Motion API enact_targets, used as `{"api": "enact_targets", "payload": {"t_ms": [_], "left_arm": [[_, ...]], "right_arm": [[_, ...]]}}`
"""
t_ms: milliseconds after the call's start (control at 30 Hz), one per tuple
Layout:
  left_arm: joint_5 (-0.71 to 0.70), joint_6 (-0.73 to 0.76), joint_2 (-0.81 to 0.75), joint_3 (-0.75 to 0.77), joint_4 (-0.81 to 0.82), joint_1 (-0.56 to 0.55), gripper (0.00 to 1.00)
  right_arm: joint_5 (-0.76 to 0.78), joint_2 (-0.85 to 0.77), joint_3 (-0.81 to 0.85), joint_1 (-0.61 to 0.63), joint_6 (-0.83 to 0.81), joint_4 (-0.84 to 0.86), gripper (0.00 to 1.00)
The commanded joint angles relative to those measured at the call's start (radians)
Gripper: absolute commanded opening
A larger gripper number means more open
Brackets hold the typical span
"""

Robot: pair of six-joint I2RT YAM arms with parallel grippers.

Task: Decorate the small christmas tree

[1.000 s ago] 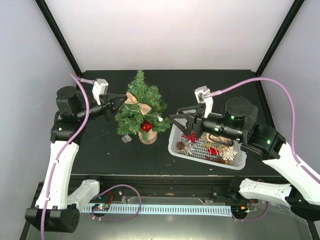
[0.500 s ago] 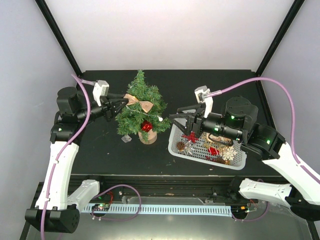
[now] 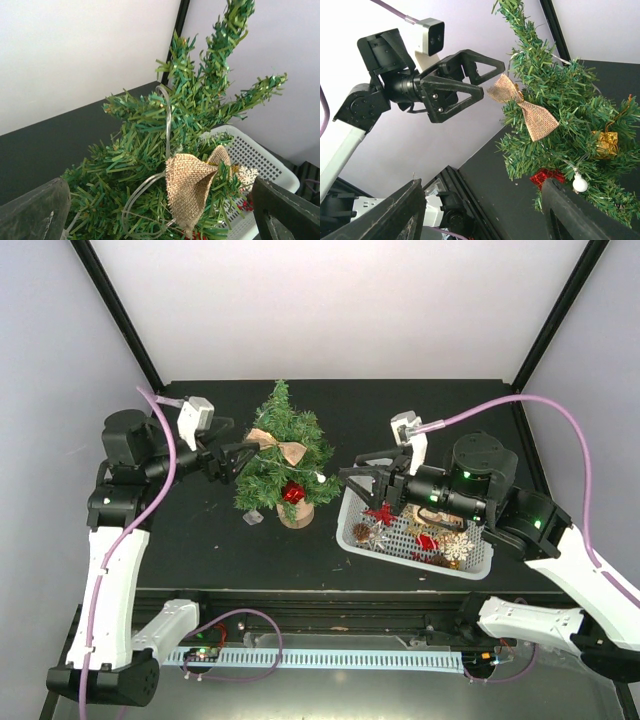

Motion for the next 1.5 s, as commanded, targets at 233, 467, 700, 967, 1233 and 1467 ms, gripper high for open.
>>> {"api": "enact_targets", "payload": {"t_ms": [233, 467, 700, 967, 1233, 1467], "left_arm": [[-0.074, 0.036, -0.039, 0.156, -0.128, 0.071, 0.99], [-0.026, 0.143, 0.083, 0.392, -0.404, 0.144, 0.99], [-0.072, 0.33, 0.273, 0.706, -0.769, 0.144, 0.99], [-0.149, 0.504, 0.343, 0.72, -0.968, 0.141, 0.99], [-0.158, 0.477, 0.324, 0.624, -0.919, 0.142, 0.99], [-0.018, 0.489, 0.421, 0.666, -0.888, 0.142, 0.99]], "right_arm": [[0.203, -0.019, 0.003, -0.017, 0.031, -0.153, 0.66], [0.231, 0.036, -0.057, -0.119, 0.151, -0.401, 0.65], [0.137, 0.126, -0.116, -0.149, 0.212, -0.52, 0.65], [-0.129, 0.15, -0.309, -0.362, 0.114, -0.449, 0.8], [-0.181, 0.277, -0.396, -0.441, 0.034, -0.365, 0.8], [-0.222, 0.458, -0.386, -0.443, 0.037, -0.256, 0.81]]}}
